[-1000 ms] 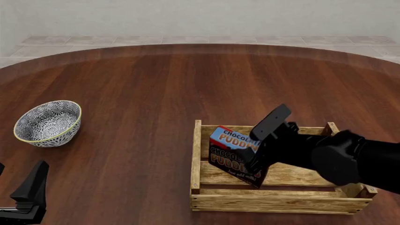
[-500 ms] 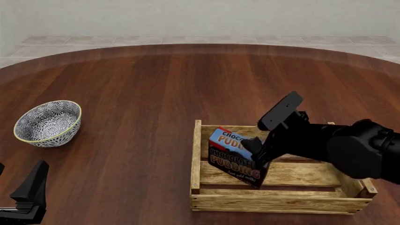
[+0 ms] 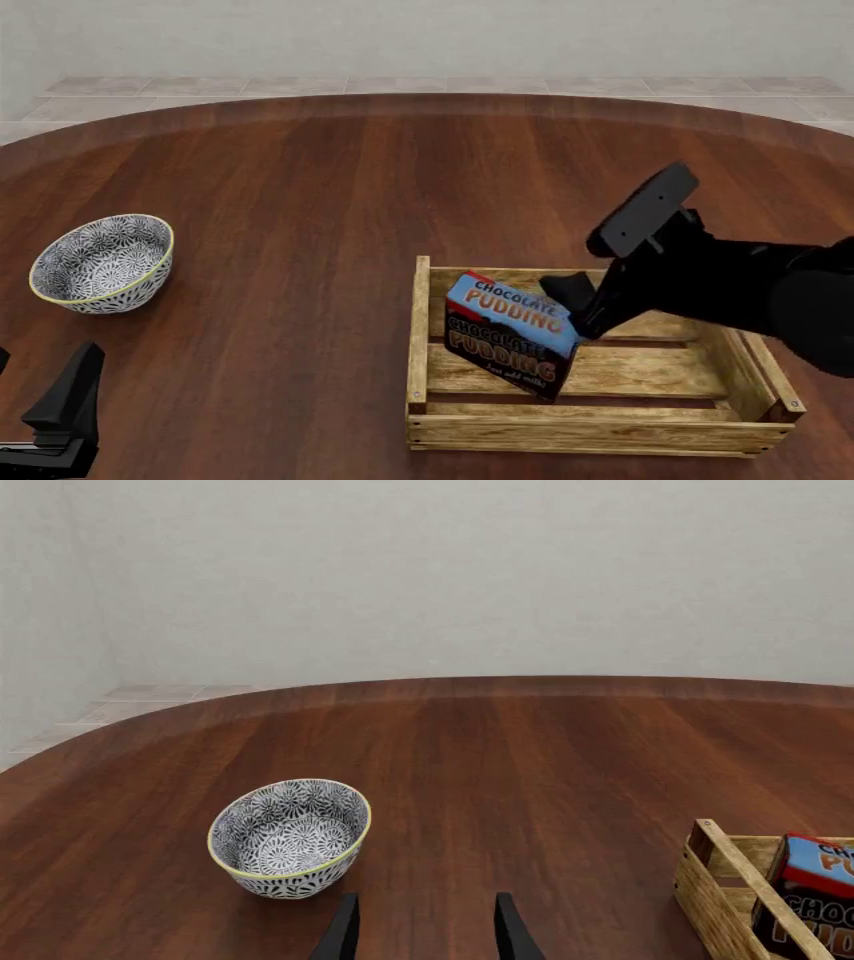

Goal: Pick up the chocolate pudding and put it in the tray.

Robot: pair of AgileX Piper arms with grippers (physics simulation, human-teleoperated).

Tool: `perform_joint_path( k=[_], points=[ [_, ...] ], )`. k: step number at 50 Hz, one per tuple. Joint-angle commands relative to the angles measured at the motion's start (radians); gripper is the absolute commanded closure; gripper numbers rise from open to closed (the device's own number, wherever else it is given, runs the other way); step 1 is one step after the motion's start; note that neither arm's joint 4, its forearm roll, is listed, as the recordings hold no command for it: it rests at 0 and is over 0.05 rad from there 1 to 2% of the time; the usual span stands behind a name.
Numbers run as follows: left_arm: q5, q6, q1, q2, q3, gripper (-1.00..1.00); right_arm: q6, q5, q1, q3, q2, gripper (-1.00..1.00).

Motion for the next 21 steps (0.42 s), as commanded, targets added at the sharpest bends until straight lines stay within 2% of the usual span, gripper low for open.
perform_joint_path(
  k=[1,21],
  points=[
    [0.000,0.000,0.000,0.000,0.000,-1.00,-0.024,0.075,-0.017,-0.019,-0.083,-1.00],
    [0.000,0.000,0.000,0.000,0.000,-1.00,-0.055,0.218,-0.036,-0.055,-0.247,-1.00]
  ],
)
